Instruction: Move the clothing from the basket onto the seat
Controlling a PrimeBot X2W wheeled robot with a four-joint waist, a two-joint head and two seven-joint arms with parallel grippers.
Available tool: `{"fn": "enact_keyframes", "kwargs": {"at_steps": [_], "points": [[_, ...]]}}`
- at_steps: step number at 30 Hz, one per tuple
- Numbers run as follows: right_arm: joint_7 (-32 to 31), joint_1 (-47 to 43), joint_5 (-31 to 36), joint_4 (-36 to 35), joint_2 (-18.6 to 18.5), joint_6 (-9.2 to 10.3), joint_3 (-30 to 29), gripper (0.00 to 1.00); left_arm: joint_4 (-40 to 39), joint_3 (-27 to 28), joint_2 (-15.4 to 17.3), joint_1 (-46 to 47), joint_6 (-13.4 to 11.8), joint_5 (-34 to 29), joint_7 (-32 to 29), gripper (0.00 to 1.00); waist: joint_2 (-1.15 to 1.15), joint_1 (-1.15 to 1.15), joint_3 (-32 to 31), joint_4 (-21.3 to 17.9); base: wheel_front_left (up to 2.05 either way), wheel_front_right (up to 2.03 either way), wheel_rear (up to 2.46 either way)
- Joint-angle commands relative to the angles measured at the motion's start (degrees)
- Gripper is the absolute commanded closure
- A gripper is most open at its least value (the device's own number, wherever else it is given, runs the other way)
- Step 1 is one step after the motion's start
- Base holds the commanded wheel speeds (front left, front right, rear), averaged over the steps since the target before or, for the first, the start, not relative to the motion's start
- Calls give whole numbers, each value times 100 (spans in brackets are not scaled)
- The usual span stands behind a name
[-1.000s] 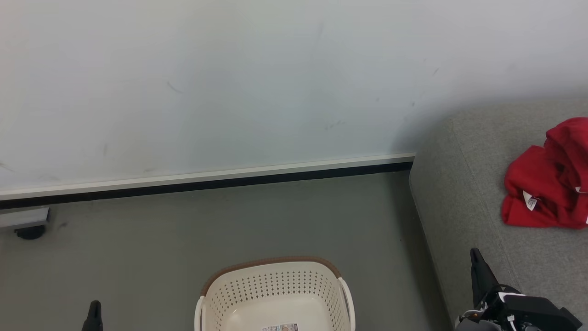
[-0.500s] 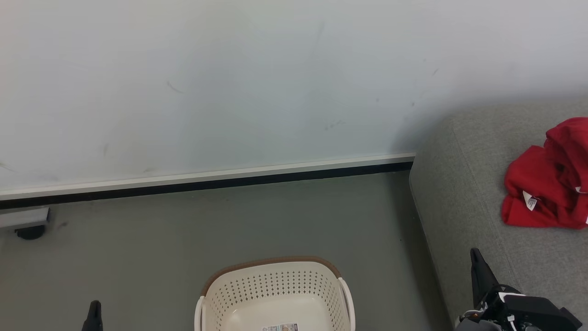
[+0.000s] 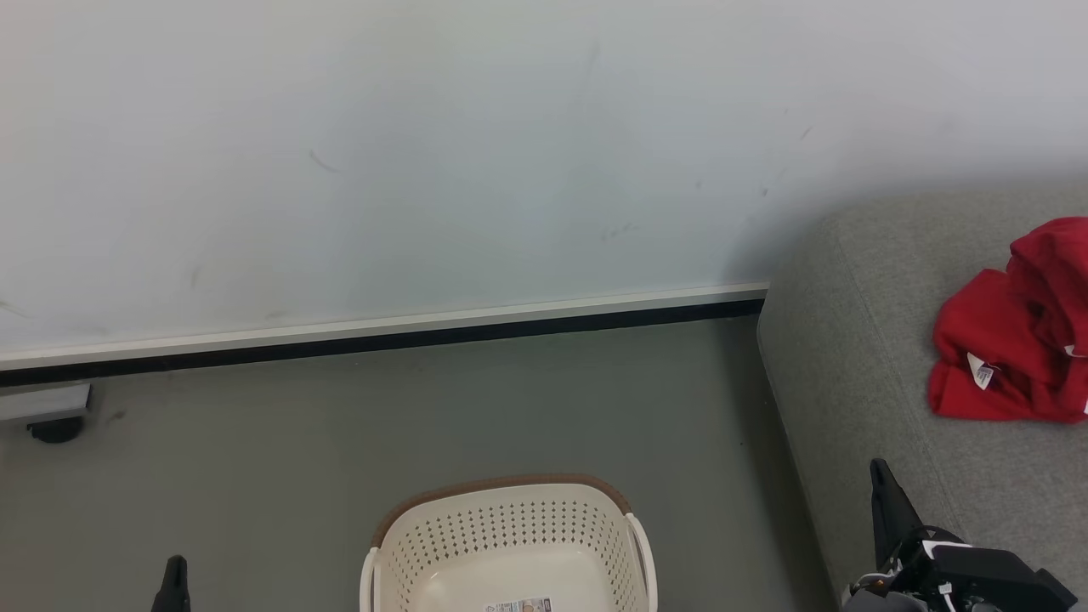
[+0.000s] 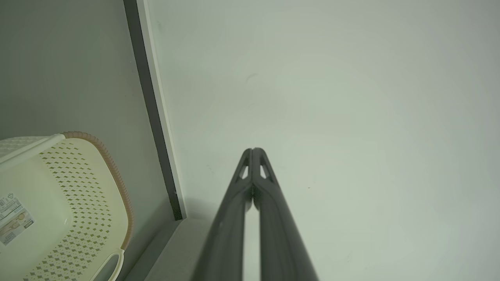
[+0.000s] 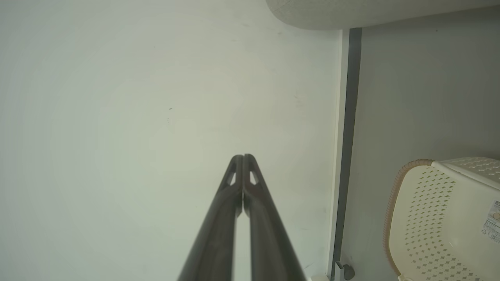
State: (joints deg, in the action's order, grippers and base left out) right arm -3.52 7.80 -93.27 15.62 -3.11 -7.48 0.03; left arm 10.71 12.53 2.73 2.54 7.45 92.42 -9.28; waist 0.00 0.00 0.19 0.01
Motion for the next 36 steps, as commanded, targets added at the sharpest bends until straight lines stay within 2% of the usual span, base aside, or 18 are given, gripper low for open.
{"fn": "enact_keyframes", "kwargs": {"at_steps": [1,36], "points": [[-14,50,7,3,17,-2,-5,100,13,20,28,34,12,17,-18,100,0,0,0,0,0,0,0],[-28,50,23,3,26,-2,-17,100,12,20,28,34,12,18,-17,100,0,0,0,0,0,0,0]]}}
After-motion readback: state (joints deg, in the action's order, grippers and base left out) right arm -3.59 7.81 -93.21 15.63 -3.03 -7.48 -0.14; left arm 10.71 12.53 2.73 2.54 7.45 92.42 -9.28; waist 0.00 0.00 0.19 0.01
